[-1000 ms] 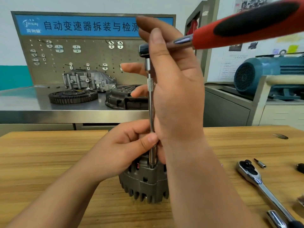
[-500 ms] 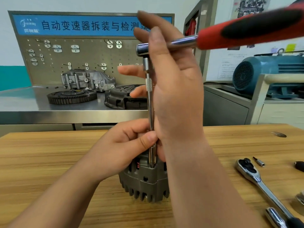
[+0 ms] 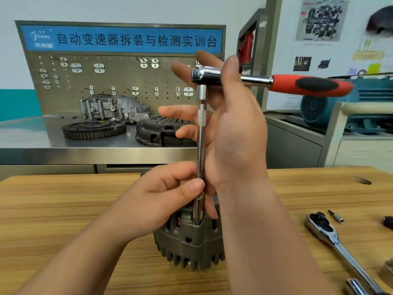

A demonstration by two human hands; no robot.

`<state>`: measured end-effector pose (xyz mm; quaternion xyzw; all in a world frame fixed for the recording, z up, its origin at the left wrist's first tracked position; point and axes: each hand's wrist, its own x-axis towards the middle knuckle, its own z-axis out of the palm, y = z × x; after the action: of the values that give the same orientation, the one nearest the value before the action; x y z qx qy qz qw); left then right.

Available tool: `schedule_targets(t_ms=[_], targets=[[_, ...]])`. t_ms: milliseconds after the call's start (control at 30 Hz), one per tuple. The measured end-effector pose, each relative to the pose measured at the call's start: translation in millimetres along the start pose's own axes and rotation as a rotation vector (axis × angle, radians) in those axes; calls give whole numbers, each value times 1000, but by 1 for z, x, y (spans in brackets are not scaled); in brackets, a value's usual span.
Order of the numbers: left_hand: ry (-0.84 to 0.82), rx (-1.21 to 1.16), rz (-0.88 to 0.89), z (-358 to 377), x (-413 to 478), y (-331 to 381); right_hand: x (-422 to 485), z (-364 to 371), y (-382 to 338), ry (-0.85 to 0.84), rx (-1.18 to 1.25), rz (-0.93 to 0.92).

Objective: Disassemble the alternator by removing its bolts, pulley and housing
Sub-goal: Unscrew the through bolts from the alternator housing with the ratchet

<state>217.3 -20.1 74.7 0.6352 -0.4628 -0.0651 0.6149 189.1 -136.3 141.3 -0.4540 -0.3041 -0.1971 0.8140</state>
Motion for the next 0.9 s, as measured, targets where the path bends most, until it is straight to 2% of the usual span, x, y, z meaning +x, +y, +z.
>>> schedule_targets(t_ms=[133,200,400,567,900], targets=[[2,-11,22,-1,0,0,0,3,0,-66,-219,-201],[2,-22,20,-1,-1,0,-1,4,0,-98,-239,-248],[14,-32,8,1,-1,1,-1,4,0,-59,-50,-56],[-19,-29,18,0,-1,2,0,2,-1,-42,0,38],[9,62,36,-1,0,-4,-2,8,0,0,-183,-155]])
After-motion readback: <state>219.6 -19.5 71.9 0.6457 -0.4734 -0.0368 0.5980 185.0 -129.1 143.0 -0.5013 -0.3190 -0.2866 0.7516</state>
